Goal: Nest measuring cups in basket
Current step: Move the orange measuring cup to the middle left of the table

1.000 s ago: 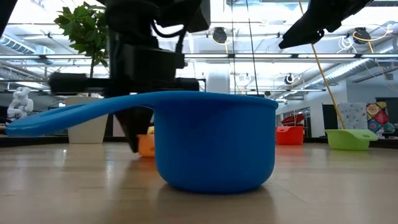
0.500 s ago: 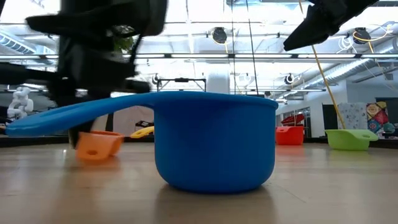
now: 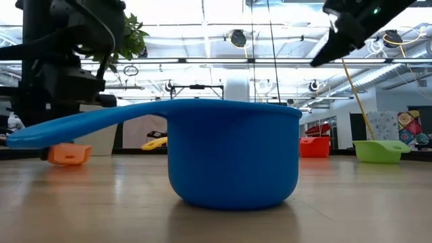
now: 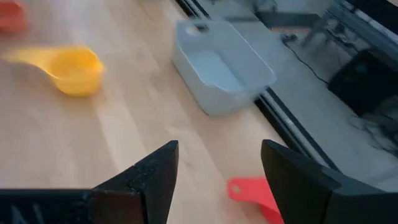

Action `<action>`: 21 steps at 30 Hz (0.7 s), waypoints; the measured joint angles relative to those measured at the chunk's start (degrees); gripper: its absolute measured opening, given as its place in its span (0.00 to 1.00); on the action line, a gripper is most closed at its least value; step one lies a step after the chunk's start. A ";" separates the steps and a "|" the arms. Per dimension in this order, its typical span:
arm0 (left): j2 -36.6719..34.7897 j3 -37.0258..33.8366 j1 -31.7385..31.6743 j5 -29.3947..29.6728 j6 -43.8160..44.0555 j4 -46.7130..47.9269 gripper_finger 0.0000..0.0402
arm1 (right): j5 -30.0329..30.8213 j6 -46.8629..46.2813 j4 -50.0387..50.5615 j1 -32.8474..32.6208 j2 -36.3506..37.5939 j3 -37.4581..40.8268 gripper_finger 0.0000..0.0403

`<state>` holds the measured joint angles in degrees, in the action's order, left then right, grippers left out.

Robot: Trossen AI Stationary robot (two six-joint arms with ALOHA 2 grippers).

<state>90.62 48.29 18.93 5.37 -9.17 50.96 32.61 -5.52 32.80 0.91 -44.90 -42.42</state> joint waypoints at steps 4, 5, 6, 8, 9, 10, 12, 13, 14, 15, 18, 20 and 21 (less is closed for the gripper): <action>-6.06 -2.88 -2.26 0.19 1.53 -4.18 0.02 | -4.38 1.71 4.39 6.89 -3.61 -2.18 0.56; -7.29 -3.39 -2.90 0.27 1.83 -4.86 0.02 | -5.74 2.32 5.42 8.59 -4.88 -2.87 0.56; -8.47 -3.71 -3.52 0.32 2.02 -5.42 0.02 | -7.07 3.13 6.21 10.26 -6.27 -3.70 0.56; -10.49 -4.07 -4.61 0.51 2.24 -6.58 0.04 | -9.24 4.68 7.26 13.47 -9.13 -5.35 0.56; -11.16 -4.17 -5.09 0.70 2.20 -7.00 0.04 | -10.36 5.47 7.94 14.97 -10.60 -6.24 0.56; -11.73 -4.37 -5.48 0.91 2.17 -7.27 0.04 | -11.28 6.15 8.54 16.40 -12.14 -7.21 0.56; -12.37 -4.72 -6.24 1.15 1.84 -7.06 0.04 | -13.01 7.24 9.74 19.32 -15.30 -9.10 0.56; -12.43 -4.92 -6.60 1.22 1.60 -7.08 0.04 | -13.53 7.60 10.43 20.81 -16.88 -9.94 0.56; -12.39 -5.33 -6.89 1.24 1.19 -7.19 0.03 | -13.53 7.99 11.17 22.16 -18.35 -10.76 0.56; -12.38 -5.92 -7.11 1.28 0.85 -7.07 0.02 | -13.71 8.34 11.64 23.39 -19.76 -11.45 0.56; -12.38 -8.07 -7.42 1.31 0.68 -8.04 0.02 | -15.82 9.15 11.96 27.03 -22.50 -12.79 0.56; -12.38 -9.57 -7.42 1.29 0.68 -8.54 0.03 | -16.41 9.48 11.79 28.69 -23.61 -13.19 0.56; -12.38 -10.30 -7.39 1.22 0.70 -8.77 0.04 | -16.44 9.53 11.44 29.50 -24.01 -13.35 0.56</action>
<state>78.24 37.99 11.53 6.59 -8.47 42.19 16.17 4.01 44.23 30.41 -68.91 -55.77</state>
